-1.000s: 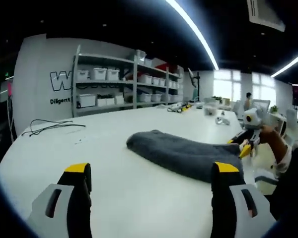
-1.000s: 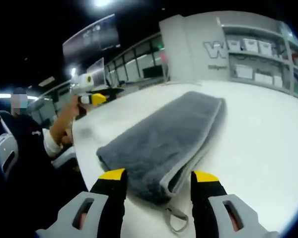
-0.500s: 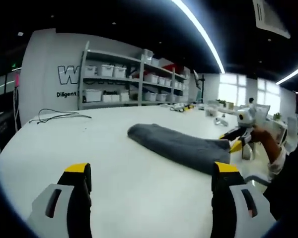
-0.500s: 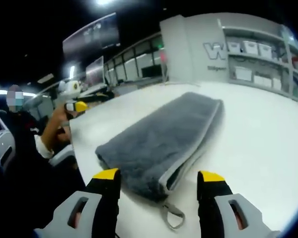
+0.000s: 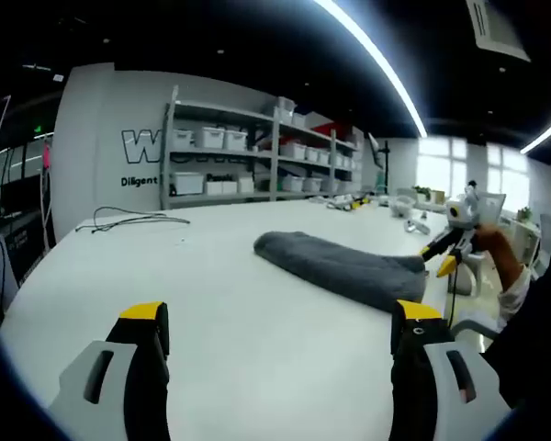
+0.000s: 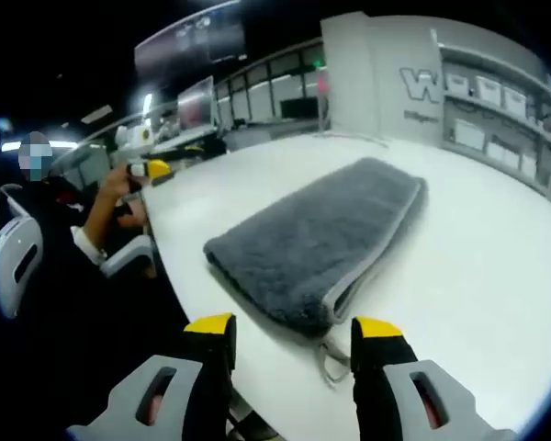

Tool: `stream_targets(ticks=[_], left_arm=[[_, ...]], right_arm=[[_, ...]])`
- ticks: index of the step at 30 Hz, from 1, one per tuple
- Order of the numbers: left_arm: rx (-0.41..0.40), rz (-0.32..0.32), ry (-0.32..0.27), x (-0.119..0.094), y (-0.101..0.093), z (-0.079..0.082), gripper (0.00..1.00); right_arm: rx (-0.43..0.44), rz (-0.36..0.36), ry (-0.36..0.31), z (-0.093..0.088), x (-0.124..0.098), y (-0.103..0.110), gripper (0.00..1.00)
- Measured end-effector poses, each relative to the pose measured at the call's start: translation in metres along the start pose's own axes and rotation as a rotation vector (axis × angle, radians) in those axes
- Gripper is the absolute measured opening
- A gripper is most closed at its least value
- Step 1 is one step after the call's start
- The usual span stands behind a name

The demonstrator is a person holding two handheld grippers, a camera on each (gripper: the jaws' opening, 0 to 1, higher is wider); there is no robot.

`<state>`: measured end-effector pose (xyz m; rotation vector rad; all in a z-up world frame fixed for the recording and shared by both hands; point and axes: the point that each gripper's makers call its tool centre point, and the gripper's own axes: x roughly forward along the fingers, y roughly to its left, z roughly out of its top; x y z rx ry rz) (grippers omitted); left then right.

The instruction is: Open the folded towel by lifting each exposed corner and separating the folded layers until the towel lies flat within the target outline without major curled edges

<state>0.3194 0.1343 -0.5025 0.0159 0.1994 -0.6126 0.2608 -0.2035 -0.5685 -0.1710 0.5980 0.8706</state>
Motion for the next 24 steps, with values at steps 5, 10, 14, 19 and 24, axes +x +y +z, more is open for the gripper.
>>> stream_targets(ticks=[5,10,14,19,24], left_arm=[[0.023,0.014,0.027,-0.003,0.003,-0.005,0.99],[0.061,-0.013,0.077,-0.006,-0.004,-0.011,1.00],[0.057,-0.048,0.105,-0.008,-0.014,-0.015,1.00],[0.040,-0.086,0.116,-0.011,-0.024,-0.016,1.00],[0.032,-0.082,0.100,-0.014,-0.023,-0.014,1.00]], right_arm=[[-0.019,0.001,0.002,0.002,-0.003,0.001,0.49],[-0.022,-0.019,0.026,-0.004,-0.007,-0.003,0.50],[-0.035,-0.031,0.010,-0.003,-0.015,-0.004,0.51],[-0.059,-0.016,0.015,-0.005,-0.016,0.002,0.45],[-0.116,0.018,0.051,-0.010,-0.011,0.011,0.43]])
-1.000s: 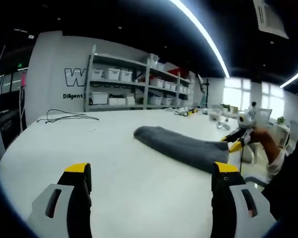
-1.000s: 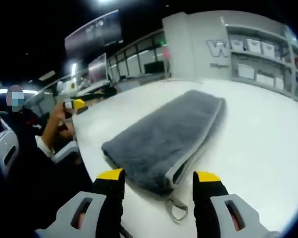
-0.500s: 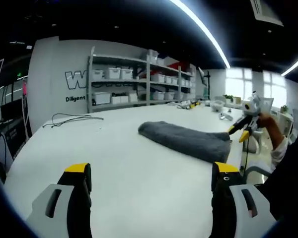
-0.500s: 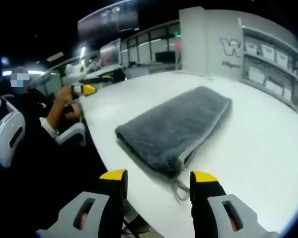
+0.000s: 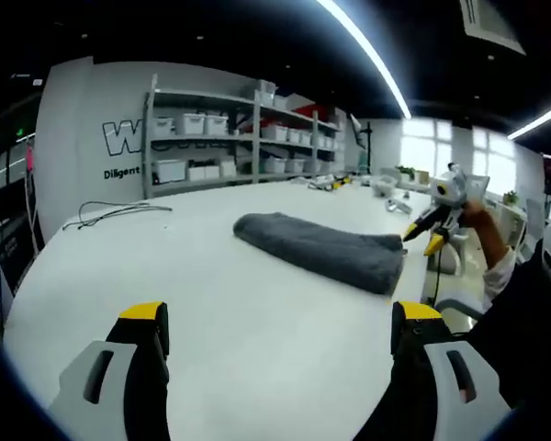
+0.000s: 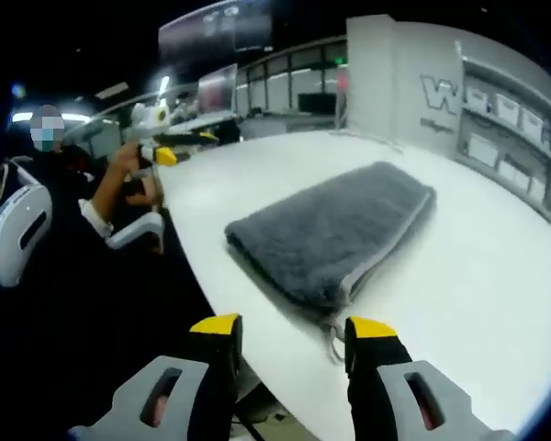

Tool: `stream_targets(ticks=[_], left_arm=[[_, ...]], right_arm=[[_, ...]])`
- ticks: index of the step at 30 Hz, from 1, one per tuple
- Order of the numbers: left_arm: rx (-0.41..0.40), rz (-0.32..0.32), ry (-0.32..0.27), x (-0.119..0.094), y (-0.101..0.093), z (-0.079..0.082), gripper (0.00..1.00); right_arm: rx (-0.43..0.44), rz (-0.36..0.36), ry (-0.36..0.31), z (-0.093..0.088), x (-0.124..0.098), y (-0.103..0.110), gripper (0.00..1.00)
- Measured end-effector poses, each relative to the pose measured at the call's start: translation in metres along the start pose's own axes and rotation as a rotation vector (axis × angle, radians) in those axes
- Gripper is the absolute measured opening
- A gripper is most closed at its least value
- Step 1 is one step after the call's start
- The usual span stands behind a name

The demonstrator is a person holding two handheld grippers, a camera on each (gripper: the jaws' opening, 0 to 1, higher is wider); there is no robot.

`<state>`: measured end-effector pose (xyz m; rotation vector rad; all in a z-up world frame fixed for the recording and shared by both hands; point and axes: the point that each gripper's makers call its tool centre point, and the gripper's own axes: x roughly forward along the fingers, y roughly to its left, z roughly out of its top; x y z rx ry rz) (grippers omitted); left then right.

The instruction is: Open the folded towel by lifting each exposed corner and separating the folded layers until the towel lies flat within the target outline without major curled edges

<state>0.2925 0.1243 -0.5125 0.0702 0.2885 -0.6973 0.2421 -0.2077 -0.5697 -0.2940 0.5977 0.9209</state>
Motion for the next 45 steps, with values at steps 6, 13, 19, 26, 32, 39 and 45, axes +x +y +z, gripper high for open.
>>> stream_targets(ticks=[6,13,19,26,32,39,45], left_arm=[[0.001,0.005,0.000,-0.002,0.001,-0.002,1.00],[0.001,-0.003,-0.001,0.001,-0.001,-0.003,0.99],[-0.008,-0.004,0.013,0.005,0.001,-0.008,0.99],[-0.021,0.015,0.010,0.006,0.009,-0.011,0.98],[-0.022,0.019,0.012,0.005,0.011,-0.012,0.98],[-0.027,0.035,0.005,0.003,0.015,-0.010,0.98],[-0.035,0.042,0.017,-0.001,0.013,-0.007,0.99]], right_arm=[[-0.011,0.019,-0.009,0.003,0.006,0.004,0.42],[0.100,0.008,-0.073,0.012,0.010,-0.006,0.40],[0.167,0.003,-0.127,0.017,0.012,-0.015,0.38],[0.264,-0.008,-0.197,0.025,0.014,-0.022,0.40],[0.335,-0.015,-0.261,0.034,0.019,-0.028,0.35],[0.398,-0.012,-0.300,0.036,0.026,-0.033,0.31],[0.429,-0.027,-0.326,0.037,0.027,-0.038,0.26]])
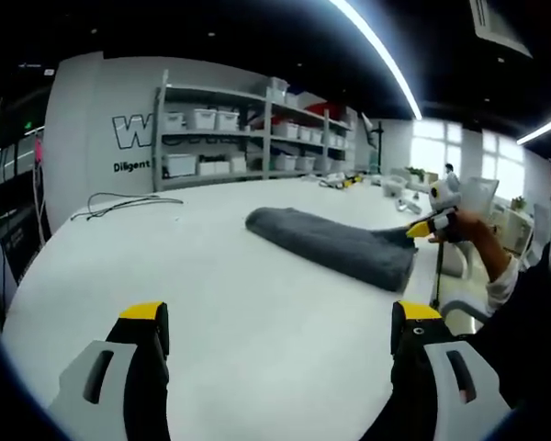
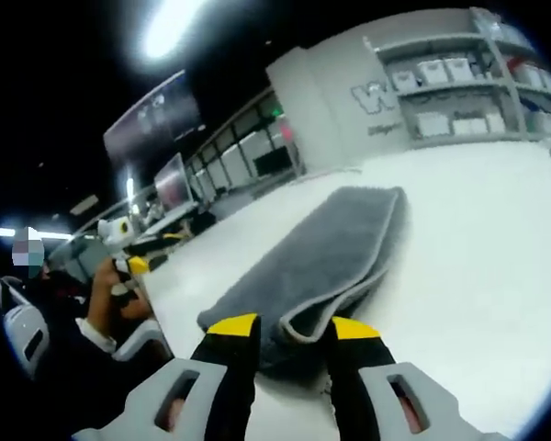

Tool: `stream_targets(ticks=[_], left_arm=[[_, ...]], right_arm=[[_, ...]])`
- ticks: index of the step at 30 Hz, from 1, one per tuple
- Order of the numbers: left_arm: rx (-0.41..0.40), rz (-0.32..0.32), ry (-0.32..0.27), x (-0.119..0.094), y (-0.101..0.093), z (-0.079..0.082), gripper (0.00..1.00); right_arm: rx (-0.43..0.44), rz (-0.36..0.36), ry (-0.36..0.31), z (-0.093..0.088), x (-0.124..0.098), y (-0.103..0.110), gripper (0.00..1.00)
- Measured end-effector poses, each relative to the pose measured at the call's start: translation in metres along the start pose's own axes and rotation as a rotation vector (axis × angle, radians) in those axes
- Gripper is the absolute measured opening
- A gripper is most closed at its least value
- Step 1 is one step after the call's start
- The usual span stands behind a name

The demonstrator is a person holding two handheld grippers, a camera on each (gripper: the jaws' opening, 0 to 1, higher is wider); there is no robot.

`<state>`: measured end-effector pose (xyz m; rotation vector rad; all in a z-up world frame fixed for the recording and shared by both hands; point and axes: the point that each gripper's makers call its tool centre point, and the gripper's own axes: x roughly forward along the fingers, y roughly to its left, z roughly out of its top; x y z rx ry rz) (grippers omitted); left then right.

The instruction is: Open the folded towel by lifting each exposed corner and separating the folded layers until the towel lies flat within the target outline without major curled edges

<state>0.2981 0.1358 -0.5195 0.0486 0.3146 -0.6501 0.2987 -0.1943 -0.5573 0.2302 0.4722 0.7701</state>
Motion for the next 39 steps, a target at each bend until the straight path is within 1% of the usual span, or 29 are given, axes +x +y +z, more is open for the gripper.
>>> stream_targets(ticks=[6,8,11,14,17,21,23,26,29,32,34,39], left_arm=[[-0.006,0.012,0.006,-0.007,-0.002,0.004,0.99],[-0.005,0.016,0.006,-0.011,-0.003,0.005,0.99],[-0.007,0.009,-0.015,-0.016,-0.005,0.012,0.99],[-0.012,0.010,-0.014,-0.019,-0.009,0.015,0.99],[-0.004,0.003,-0.020,-0.025,-0.015,0.020,0.99],[0.003,0.006,-0.032,-0.034,-0.018,0.027,0.99],[0.004,0.013,-0.035,-0.036,-0.015,0.028,0.99],[-0.002,0.018,-0.032,-0.037,-0.010,0.026,0.99],[-0.019,0.016,-0.008,-0.037,-0.007,0.019,0.99],[-0.024,0.021,-0.009,-0.038,-0.004,0.018,0.99],[-0.031,0.022,-0.011,-0.039,-0.003,0.018,0.99],[-0.032,0.039,-0.012,-0.040,0.001,0.017,0.99]], right_arm=[[0.011,-0.003,-0.043,0.005,0.002,0.000,0.21],[0.013,-0.003,-0.047,0.004,0.003,0.000,0.21],[0.013,-0.004,-0.052,0.004,0.003,0.002,0.18],[0.012,0.007,-0.062,0.005,0.003,0.005,0.11],[0.019,0.019,-0.064,0.005,0.004,0.009,0.10],[0.014,0.020,-0.057,0.002,0.005,0.012,0.08],[0.017,0.020,-0.062,0.001,0.005,0.014,0.07],[0.009,0.011,-0.063,0.001,0.006,0.016,0.05],[-0.002,0.010,-0.045,-0.003,0.007,0.017,0.05],[-0.001,0.014,-0.065,0.001,0.005,0.021,0.03],[-0.023,0.010,-0.095,0.007,0.005,0.025,0.03],[-0.089,-0.002,-0.091,0.009,0.008,0.036,0.03]])
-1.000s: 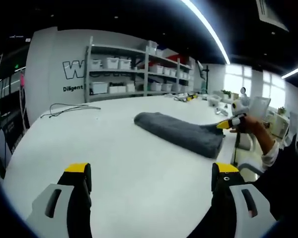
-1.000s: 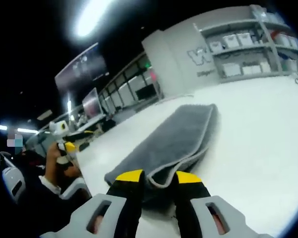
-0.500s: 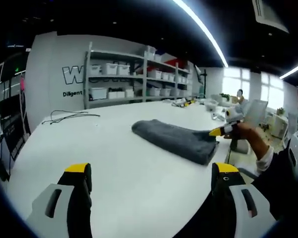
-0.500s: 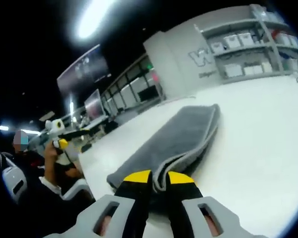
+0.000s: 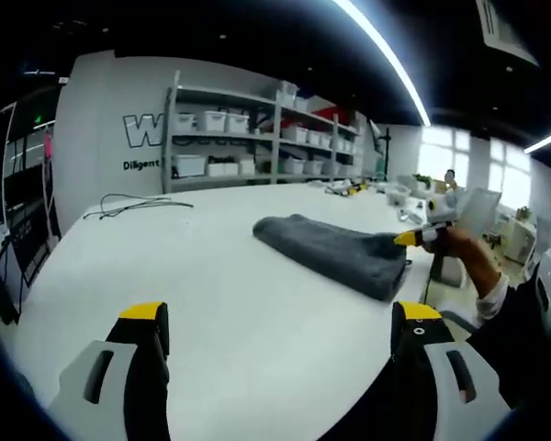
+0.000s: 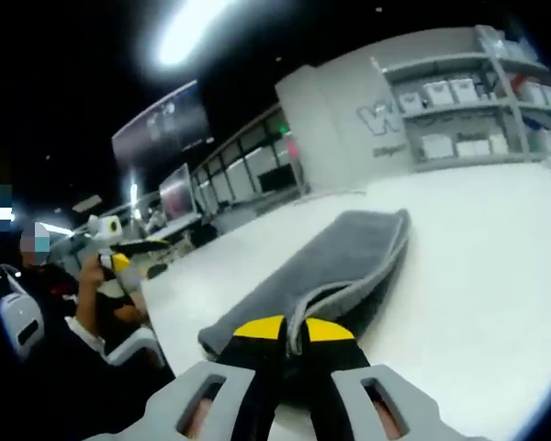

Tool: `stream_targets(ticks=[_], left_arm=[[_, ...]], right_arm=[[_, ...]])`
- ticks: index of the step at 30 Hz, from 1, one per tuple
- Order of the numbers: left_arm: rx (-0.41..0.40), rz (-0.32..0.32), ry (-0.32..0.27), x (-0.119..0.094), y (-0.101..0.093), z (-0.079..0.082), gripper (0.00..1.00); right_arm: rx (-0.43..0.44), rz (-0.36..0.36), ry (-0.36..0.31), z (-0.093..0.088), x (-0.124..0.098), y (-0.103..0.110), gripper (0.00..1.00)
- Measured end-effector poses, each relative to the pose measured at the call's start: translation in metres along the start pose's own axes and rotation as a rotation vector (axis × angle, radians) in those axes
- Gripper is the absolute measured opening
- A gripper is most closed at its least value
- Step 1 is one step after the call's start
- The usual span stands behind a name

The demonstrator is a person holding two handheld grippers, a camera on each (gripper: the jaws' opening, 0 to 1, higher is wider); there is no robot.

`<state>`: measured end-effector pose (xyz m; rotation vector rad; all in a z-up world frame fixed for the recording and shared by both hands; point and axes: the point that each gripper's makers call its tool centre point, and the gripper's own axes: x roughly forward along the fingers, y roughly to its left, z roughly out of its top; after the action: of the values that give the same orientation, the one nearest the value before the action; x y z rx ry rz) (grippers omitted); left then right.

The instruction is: Open the folded towel by lifting each exposed corner and separating the folded layers until the towel lies flat within the target outline without major curled edges

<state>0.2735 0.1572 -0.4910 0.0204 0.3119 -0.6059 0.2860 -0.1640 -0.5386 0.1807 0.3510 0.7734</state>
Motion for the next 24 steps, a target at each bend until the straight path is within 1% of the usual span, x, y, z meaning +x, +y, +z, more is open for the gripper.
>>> stream_targets(ticks=[5,11,14,16,18,20,23,24], left_arm=[[0.021,0.012,0.006,-0.001,0.001,0.000,0.99],[0.031,0.028,0.010,-0.001,0.003,0.000,0.97],[0.035,0.044,-0.002,-0.002,0.006,0.002,0.96],[0.034,0.051,-0.007,-0.004,0.007,0.003,0.95],[0.035,0.054,-0.011,-0.004,0.008,0.004,0.94],[0.047,0.060,-0.039,-0.005,0.008,0.009,0.93],[0.041,0.051,-0.053,-0.006,0.007,0.012,0.93],[0.046,0.048,-0.067,-0.007,0.006,0.014,0.93]], right_arm=[[-0.041,-0.011,-0.041,0.017,0.001,-0.010,0.03],[-0.124,-0.032,-0.077,0.033,0.006,-0.018,0.02],[-0.177,-0.038,-0.075,0.038,0.008,-0.014,0.02],[-0.231,-0.048,-0.073,0.043,0.009,-0.009,0.02],[-0.251,-0.049,-0.069,0.045,0.010,-0.005,0.02],[-0.275,-0.050,-0.079,0.050,0.011,0.001,0.02],[-0.294,-0.048,-0.087,0.055,0.013,0.007,0.02],[-0.302,-0.051,-0.090,0.056,0.013,0.008,0.02]])
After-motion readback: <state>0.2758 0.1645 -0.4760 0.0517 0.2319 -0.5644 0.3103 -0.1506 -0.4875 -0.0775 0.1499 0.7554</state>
